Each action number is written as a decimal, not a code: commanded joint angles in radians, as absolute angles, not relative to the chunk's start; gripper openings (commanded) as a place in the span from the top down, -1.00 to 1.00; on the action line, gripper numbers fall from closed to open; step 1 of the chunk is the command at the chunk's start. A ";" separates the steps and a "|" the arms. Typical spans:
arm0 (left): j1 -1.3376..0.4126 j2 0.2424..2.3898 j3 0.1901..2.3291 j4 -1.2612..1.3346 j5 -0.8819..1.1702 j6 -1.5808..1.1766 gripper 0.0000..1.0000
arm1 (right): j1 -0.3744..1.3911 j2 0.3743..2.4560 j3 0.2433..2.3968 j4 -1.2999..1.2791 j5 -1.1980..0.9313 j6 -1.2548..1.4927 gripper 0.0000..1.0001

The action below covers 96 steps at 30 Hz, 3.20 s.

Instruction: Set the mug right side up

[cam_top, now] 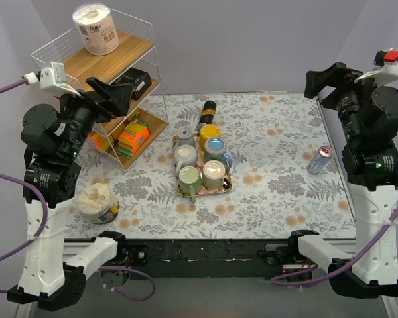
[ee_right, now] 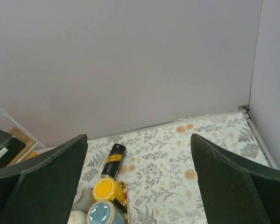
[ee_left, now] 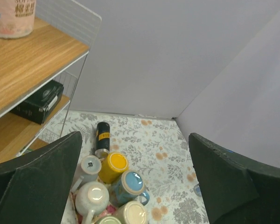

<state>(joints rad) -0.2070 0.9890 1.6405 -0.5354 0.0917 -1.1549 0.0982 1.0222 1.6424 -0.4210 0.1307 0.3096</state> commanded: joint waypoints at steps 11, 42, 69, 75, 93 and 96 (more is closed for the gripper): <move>-0.210 0.743 1.002 -0.586 0.322 -1.310 -0.96 | 0.121 1.020 1.296 -0.573 -0.214 0.347 -0.91; -0.212 0.689 0.755 -0.523 0.528 -1.528 -0.96 | 0.482 0.940 0.957 -0.518 0.166 0.519 -0.97; -1.045 1.247 0.873 -0.574 -0.517 -1.776 -0.55 | 0.480 0.907 0.887 -0.650 0.138 0.575 -0.89; -1.037 1.351 0.891 -0.511 -0.506 -1.743 -0.35 | 0.480 0.908 0.876 -0.667 0.133 0.583 -0.85; -0.937 1.439 0.914 -0.452 -0.399 -1.634 0.23 | 0.480 0.864 0.864 -0.719 0.175 0.571 -0.82; -0.937 1.450 0.922 -0.480 -0.411 -1.670 0.39 | 0.480 0.864 0.862 -0.722 0.181 0.569 -0.82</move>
